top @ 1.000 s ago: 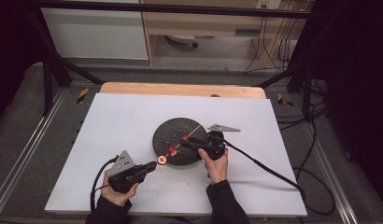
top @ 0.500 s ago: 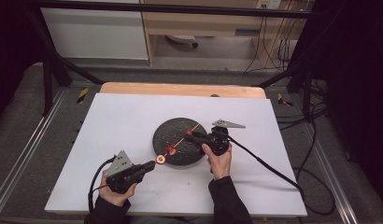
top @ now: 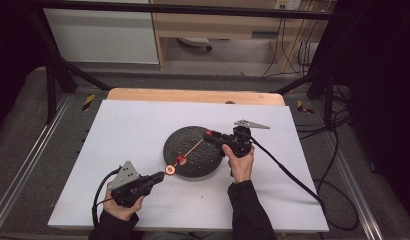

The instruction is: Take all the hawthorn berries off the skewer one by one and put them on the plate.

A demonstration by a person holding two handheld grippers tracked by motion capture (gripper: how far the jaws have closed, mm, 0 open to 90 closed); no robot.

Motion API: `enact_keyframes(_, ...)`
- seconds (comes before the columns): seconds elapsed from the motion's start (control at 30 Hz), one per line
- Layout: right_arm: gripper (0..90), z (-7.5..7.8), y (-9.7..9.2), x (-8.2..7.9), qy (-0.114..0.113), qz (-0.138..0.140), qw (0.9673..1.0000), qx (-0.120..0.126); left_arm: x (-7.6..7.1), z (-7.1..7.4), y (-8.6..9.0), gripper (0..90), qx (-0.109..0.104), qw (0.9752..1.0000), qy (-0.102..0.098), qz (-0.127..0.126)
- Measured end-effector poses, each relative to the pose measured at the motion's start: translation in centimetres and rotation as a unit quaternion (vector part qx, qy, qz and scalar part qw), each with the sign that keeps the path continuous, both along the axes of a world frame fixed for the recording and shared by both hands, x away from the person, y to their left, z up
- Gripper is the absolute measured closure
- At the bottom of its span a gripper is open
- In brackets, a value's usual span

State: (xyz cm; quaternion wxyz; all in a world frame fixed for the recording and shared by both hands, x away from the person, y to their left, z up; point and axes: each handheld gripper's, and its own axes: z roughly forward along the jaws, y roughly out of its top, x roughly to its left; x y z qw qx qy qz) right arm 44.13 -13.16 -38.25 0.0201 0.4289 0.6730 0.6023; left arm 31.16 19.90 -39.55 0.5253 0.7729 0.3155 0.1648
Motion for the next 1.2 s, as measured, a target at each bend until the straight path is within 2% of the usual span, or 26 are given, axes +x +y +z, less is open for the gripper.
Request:
enact_keyframes(0.43, 59.7, 1.1, -0.9, 2.4, -0.008, -0.035, 0.9991, -0.023, 0.0, 0.0, 0.7, 88.5, 0.001, 0.9999, -0.003, 0.011)
enact_keyframes(0.63, 59.7, 0.9, -1.3, 3.2, -0.003, -0.047, 0.9978, -0.046, 0.1, 0.1, 1.0, 88.5, -0.001, 0.9999, -0.002, 0.016)
enact_keyframes(0.77, 59.6, -0.2, -0.7, 3.3, 0.007, -0.041, 0.9971, -0.063, 0.2, 0.2, 1.2, 88.5, -0.004, 0.9998, -0.003, 0.02)
enact_keyframes(0.93, 59.6, -2.4, 0.6, 3.3, 0.026, -0.025, 0.9957, -0.085, 0.3, 0.2, 1.4, 88.5, -0.007, 0.9997, -0.002, 0.024)
enact_keyframes(1.2, 59.6, -5.6, 2.4, 2.9, 0.052, -0.001, 0.991, -0.123, 0.5, 0.1, 1.5, 88.5, -0.007, 0.9995, 0.002, 0.03)
